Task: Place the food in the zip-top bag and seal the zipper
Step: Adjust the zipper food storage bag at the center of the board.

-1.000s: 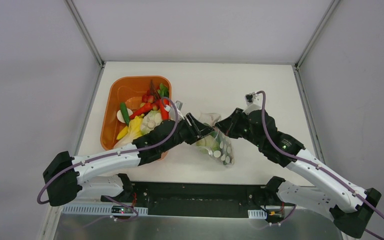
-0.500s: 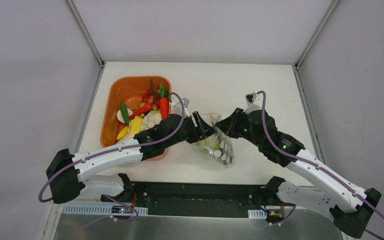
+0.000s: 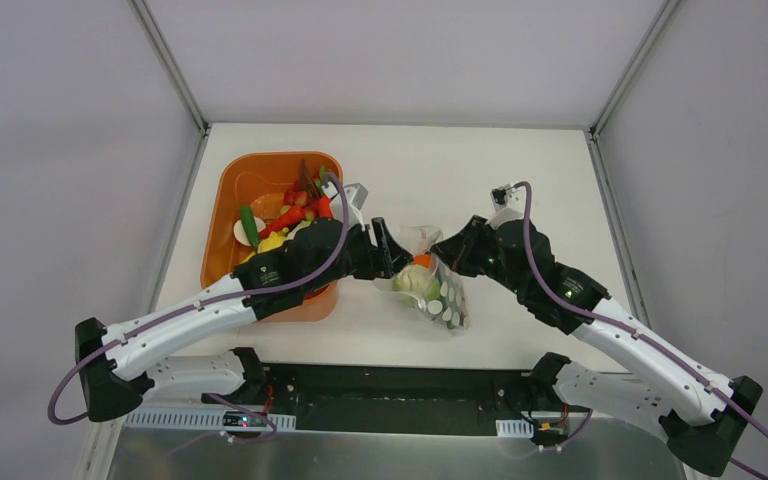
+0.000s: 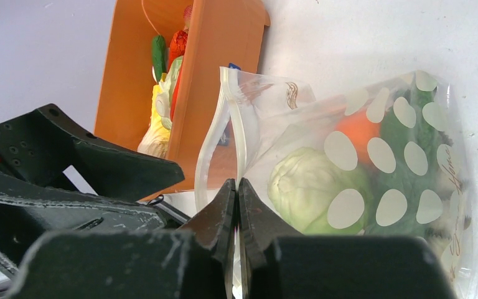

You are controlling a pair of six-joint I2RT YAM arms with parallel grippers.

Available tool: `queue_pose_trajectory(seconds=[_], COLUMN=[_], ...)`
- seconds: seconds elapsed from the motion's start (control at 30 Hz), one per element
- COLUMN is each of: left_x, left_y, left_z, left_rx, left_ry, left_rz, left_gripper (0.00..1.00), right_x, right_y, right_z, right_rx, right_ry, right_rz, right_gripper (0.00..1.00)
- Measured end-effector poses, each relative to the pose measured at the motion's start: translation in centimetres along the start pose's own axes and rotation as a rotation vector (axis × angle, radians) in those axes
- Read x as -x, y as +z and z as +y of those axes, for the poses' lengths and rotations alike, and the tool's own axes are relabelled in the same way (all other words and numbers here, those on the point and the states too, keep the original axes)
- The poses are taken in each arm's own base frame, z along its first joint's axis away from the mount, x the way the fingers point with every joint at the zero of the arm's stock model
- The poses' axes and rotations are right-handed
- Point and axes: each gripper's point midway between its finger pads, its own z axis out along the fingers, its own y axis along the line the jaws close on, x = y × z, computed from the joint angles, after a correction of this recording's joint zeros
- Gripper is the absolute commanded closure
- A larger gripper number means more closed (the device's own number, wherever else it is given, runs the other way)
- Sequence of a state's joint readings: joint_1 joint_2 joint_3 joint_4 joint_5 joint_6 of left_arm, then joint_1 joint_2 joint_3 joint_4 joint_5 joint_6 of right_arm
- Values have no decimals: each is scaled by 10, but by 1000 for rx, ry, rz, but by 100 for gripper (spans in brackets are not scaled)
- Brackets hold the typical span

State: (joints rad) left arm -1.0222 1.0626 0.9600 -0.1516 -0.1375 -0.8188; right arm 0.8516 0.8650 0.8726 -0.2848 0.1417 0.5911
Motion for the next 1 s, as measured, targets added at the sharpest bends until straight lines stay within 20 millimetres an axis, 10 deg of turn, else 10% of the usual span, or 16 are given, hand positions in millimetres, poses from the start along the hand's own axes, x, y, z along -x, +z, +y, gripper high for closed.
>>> queue_pose_trajectory(seconds=[0.53, 1.0], left_x=[-33, -48], left_y=[-15, 6], left_z=[72, 81], left_rx=[298, 335], left_ry=[125, 150], left_rz=[135, 184], left_gripper=[43, 90], right_x=[0, -5], right_y=[0, -2], right_z=[-1, -5], right_rx=[-4, -19], right_ry=[-2, -18], right_rz=[-1, 26], right_gripper=[96, 94])
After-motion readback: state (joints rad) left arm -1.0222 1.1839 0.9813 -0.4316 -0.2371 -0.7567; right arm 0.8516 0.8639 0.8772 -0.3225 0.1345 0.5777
